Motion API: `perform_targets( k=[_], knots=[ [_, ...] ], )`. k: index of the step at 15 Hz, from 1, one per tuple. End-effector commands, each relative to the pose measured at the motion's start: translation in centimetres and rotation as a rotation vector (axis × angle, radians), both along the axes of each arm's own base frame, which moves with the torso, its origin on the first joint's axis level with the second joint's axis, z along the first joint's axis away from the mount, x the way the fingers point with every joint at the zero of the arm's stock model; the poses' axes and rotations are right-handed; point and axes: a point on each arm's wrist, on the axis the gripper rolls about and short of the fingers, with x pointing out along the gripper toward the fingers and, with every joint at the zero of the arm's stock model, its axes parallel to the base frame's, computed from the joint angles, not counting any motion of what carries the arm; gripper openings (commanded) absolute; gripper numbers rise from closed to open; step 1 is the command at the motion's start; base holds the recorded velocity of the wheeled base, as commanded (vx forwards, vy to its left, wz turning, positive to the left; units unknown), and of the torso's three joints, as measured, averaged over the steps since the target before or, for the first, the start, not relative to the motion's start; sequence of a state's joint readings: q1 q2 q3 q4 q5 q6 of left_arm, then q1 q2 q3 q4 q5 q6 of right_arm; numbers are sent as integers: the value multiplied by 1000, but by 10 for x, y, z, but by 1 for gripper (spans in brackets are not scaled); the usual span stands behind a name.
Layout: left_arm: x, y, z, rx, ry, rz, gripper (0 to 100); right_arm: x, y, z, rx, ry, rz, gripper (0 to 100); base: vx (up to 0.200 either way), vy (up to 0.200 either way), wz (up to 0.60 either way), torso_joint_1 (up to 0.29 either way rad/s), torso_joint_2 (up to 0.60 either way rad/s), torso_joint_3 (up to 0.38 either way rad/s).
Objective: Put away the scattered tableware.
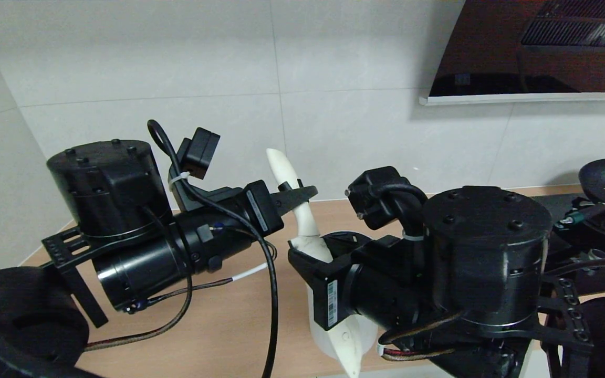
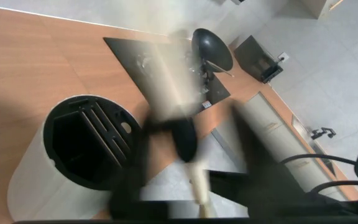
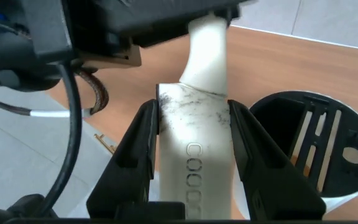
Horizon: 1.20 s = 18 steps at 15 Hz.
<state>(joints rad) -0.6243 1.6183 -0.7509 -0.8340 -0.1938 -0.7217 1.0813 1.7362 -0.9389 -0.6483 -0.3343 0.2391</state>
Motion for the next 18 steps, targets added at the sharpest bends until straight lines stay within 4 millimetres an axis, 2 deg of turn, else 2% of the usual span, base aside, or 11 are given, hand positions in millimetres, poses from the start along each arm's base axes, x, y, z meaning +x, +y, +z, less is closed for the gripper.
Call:
perform_targets(
  k=[1,7,8,12,14,16,18],
  knots=[
    [1,0,-2,3,6,4,0,0,-1,2,6,-3,0,0,0,0,0,0,0,0],
    [0,1,0,1,2,4,0,0,-7,9,27,-16,-20,0,0,0,0,0,0,0],
    [0,1,1,-1,-3,4,0,0,-7,10,29,-15,-20,100,0,0,0,0,0,0],
    [2,0,8,-15,-18,28,0,0,-8,13,53,-29,-23,100,0,0,0,0,0,0],
    [3,0,12,-20,-26,54,0,5,-16,19,68,-39,-47,100,0,0,0,0,0,0],
    [4,1,23,-15,-28,106,0,10,-38,33,99,-62,-93,100,0,0,0,0,0,0],
    [4,3,44,-4,-24,163,0,18,-67,47,131,-93,-159,100,0,0,0,0,0,0]
  ],
)
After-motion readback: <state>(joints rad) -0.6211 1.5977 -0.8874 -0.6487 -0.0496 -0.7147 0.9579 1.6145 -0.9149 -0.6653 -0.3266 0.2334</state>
